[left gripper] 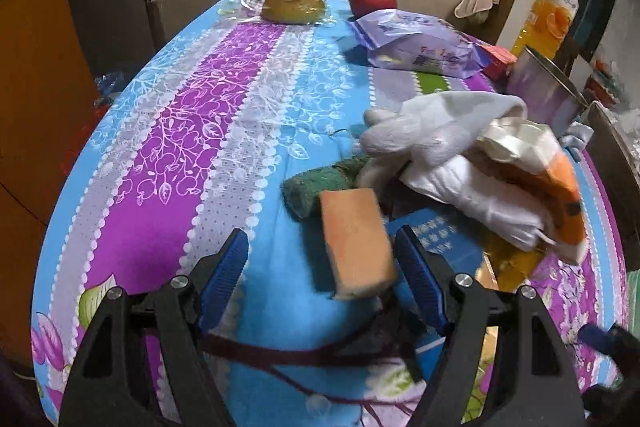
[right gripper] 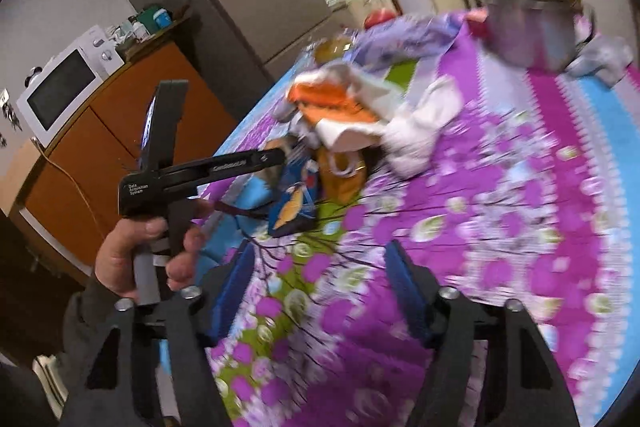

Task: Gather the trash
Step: 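Grasp the orange sponge with the left gripper while the right reaches toward the pile, then grasp the white mask with cords with the right gripper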

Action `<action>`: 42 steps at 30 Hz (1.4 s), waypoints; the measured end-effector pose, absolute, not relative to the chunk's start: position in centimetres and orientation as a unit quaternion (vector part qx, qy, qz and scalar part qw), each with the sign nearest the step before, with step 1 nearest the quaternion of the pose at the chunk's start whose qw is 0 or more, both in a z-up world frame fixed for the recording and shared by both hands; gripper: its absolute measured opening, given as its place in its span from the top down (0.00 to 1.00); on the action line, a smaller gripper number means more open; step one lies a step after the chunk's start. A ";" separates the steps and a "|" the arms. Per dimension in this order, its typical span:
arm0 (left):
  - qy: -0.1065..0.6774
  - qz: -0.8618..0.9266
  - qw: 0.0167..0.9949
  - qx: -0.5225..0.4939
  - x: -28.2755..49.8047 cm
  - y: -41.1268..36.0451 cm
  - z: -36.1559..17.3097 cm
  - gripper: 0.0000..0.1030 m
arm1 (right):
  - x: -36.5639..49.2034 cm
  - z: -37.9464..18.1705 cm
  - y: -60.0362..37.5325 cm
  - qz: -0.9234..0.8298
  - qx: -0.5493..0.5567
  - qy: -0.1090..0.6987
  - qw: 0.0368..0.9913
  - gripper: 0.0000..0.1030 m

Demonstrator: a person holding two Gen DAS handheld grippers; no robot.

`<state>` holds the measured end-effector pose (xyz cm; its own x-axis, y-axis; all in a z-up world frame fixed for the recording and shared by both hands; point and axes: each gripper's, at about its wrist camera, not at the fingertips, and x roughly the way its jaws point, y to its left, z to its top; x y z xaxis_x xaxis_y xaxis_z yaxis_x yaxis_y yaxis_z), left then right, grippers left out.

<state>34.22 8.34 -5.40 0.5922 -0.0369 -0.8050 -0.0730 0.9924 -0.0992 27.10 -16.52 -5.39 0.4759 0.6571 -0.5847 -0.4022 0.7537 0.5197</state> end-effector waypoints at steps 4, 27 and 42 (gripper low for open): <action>0.453 -0.004 0.888 -0.072 34.7 8.9 -5.9 0.36 | 29.7 -6.7 -13.7 0.319 0.167 0.428 0.829 0.49; 0.428 -0.055 0.899 -0.068 33.0 9.3 -5.2 0.72 | 33.1 -5.8 -5.9 0.297 0.063 0.426 0.852 0.88; 0.420 -0.052 0.904 -0.069 28.9 9.9 -4.9 0.74 | 24.3 -6.0 -13.6 0.232 0.007 0.404 0.885 0.60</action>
<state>28.91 9.95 -4.90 0.6425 -0.1512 -0.7512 0.0351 0.9851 -0.1682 24.27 -13.63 -5.97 0.5664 0.4157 -0.7116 -0.4044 0.8926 0.1995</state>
